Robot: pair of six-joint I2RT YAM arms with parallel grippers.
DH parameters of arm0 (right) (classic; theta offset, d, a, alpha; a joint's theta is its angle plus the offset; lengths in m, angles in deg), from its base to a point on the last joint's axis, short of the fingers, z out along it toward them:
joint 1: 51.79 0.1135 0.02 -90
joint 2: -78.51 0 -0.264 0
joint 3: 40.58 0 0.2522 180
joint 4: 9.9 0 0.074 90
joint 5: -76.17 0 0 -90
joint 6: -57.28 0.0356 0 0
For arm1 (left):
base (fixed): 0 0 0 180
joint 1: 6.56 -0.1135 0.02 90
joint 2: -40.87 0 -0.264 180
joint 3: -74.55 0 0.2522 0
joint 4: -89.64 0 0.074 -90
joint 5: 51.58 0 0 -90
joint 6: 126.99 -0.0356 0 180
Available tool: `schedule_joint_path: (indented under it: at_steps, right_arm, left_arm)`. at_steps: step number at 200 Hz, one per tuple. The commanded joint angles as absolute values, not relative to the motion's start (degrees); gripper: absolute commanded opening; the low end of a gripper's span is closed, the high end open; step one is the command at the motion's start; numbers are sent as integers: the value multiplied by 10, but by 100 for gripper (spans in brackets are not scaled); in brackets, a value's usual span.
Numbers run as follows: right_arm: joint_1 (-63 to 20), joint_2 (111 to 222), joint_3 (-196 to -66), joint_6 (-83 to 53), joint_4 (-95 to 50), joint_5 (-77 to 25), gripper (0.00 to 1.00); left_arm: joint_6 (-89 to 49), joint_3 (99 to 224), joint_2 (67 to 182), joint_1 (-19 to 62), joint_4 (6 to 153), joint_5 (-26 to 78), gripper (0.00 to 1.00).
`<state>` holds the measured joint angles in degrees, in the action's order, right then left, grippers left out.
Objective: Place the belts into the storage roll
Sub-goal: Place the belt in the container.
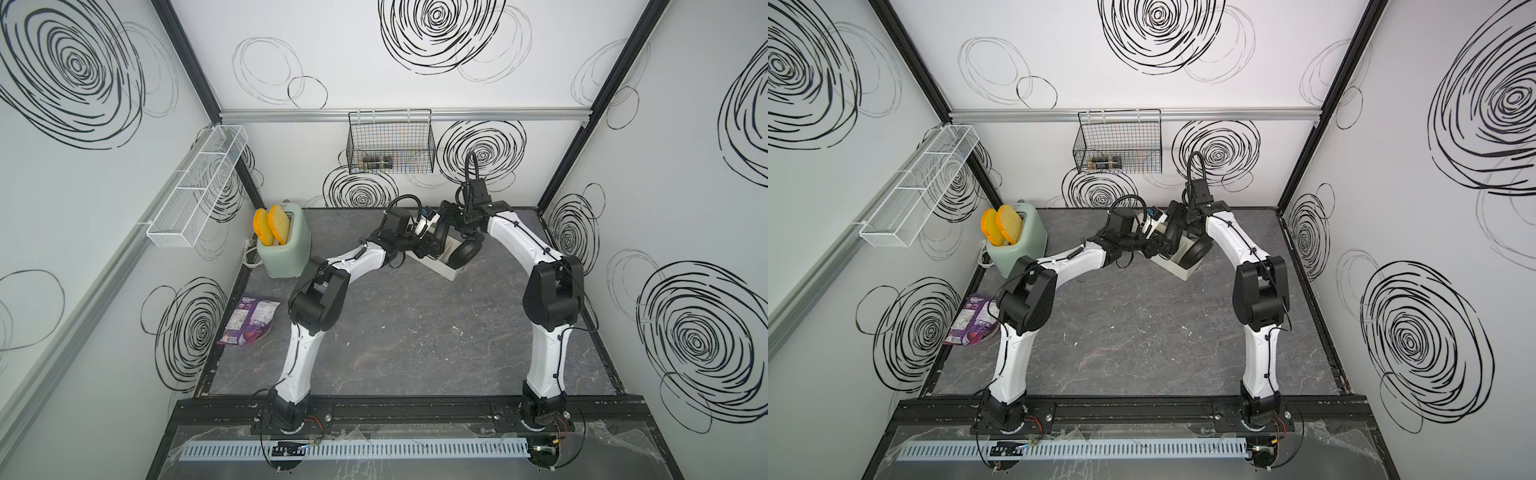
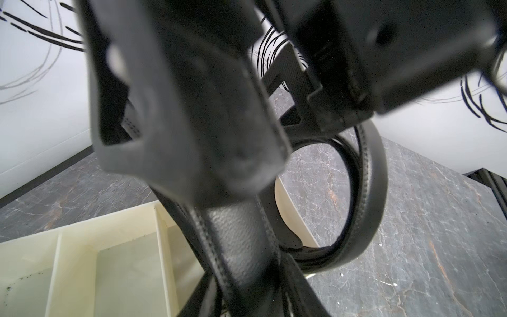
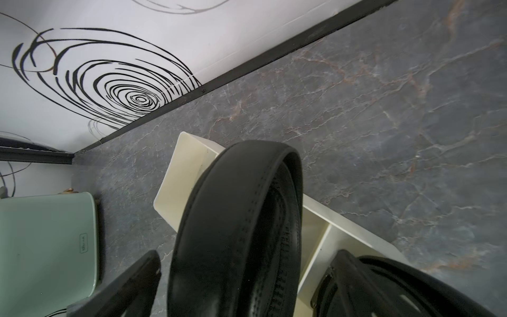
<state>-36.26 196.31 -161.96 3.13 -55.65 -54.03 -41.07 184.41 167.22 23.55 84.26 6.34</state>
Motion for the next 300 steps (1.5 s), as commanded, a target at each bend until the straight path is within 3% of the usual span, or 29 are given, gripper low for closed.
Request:
schedule_joint_path:
  at_steps: [1,63,126,163,187,201,224,245,255,300]
  right_arm:
    - [-364,1963,-1651,7,-583,-488,97]
    - [-356,2024,-1721,16,-591,-490,94]
    - [-356,2036,-1703,24,-567,-488,92]
    - [-354,2049,-1729,21,-571,-465,78]
    - [-354,2059,-1737,22,-576,-471,50]
    - [-353,2062,-1737,26,-573,-479,43]
    - [-352,2062,-1737,28,-569,-477,46]
    - [-353,2057,-1744,29,-576,-457,73]
    - [-355,2051,-1746,28,-577,-440,78]
    - [-360,2011,-1721,36,-509,-397,84]
  left_arm:
    - [-430,1857,1691,234,827,68,38]
    - [-440,1857,1691,242,820,68,38]
    - [-439,1859,1693,241,819,64,38]
    - [-440,1860,1695,240,819,63,38]
    - [-440,1861,1696,240,819,62,38]
    - [-440,1863,1698,240,818,62,38]
    - [-440,1864,1698,239,818,61,38]
    - [-438,1862,1698,238,819,59,38]
    - [-437,1861,1698,237,821,59,38]
    - [-428,1858,1695,230,826,59,39]
